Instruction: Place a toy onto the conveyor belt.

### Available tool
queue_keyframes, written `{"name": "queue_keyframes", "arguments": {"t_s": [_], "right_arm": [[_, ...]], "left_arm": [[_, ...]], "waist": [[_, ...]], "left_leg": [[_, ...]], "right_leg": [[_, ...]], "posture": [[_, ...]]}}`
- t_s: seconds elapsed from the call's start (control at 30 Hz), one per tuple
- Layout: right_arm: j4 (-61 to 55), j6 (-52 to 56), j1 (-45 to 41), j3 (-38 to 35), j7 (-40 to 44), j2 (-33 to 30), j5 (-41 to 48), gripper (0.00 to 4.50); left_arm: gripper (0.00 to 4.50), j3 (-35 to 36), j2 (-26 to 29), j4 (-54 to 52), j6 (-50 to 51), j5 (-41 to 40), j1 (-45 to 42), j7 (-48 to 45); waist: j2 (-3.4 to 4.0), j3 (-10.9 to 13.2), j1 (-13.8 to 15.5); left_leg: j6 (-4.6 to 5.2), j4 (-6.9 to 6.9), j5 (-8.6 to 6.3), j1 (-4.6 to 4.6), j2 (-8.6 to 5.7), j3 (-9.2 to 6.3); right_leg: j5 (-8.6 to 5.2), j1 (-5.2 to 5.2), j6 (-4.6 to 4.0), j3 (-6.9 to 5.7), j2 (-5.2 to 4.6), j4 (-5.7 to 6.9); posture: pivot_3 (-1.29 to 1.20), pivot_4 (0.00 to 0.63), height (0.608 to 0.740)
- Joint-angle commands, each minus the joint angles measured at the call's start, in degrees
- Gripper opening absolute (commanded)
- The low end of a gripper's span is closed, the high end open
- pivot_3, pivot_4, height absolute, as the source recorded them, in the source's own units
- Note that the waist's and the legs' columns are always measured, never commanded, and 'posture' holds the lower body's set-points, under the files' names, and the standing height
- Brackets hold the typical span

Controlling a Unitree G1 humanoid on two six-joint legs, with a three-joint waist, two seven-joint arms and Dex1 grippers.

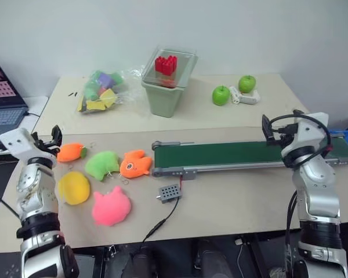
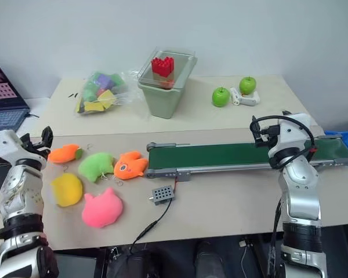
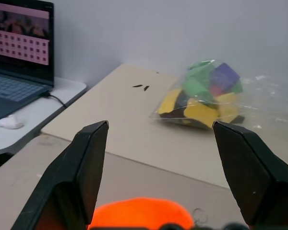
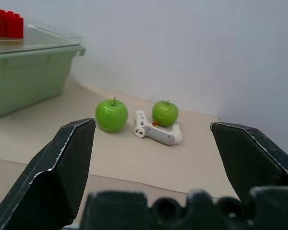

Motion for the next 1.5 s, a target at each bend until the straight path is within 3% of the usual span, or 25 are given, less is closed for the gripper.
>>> {"name": "queue_keyframes", "arguments": {"t_s": [0.03,0.33,0.83,1.23,1.5], "right_arm": [[0.3,-0.7,-1.6,0.6,3.2,-0.2,2.1,4.50],[-4.4,2.6,2.9,1.7,11.5,0.6,10.7,4.50],[2.8,0.1,4.5,0.6,7.9,0.9,6.9,4.50],[-0.5,-2.6,6.1,-4.6,-1.0,0.3,2.6,4.50],[-0.4,-5.2,5.7,-4.6,-5.3,1.3,-0.4,4.50]], "left_arm": [[3.70,1.5,-1.0,-12.2,3.5,-1.7,4.9,2.7],[3.70,0.6,-5.8,-25.7,9.6,-3.6,14.8,4.5],[3.70,-2.9,-9.8,-25.5,8.6,-2.3,14.3,4.8],[3.70,-10.7,-11.9,-6.8,5.1,0.4,-3.8,-0.1],[3.70,-10.8,-8.5,13.1,0.3,2.1,-18.4,-5.8]], "waist": [[0.00,0.0,0.5],[0.01,0.0,0.8],[0.01,0.0,0.8],[0.00,0.0,1.2],[-0.01,0.0,0.4]], "left_leg": [[0.00,0.00,0.00,0.01,0.00,0.01],[0.01,0.00,-0.01,0.01,-0.01,0.00],[0.03,0.00,-0.02,0.00,-0.07,0.02],[0.04,0.01,-0.02,-0.04,-0.16,0.04],[0.01,0.01,0.00,0.00,-0.15,0.06]], "right_leg": [[0.00,0.00,0.00,0.01,-0.01,0.00],[0.00,0.01,-0.02,-0.01,0.01,-0.03],[0.00,0.01,-0.02,0.01,0.00,-0.05],[0.00,0.03,-0.01,-0.02,0.05,-0.10],[0.00,0.05,0.01,-0.01,0.08,-0.12]], "posture": [[0.00,0.150,0.740],[0.00,0.150,0.740],[0.00,0.150,0.740],[0.00,0.150,0.740],[0.00,0.150,0.740]]}}
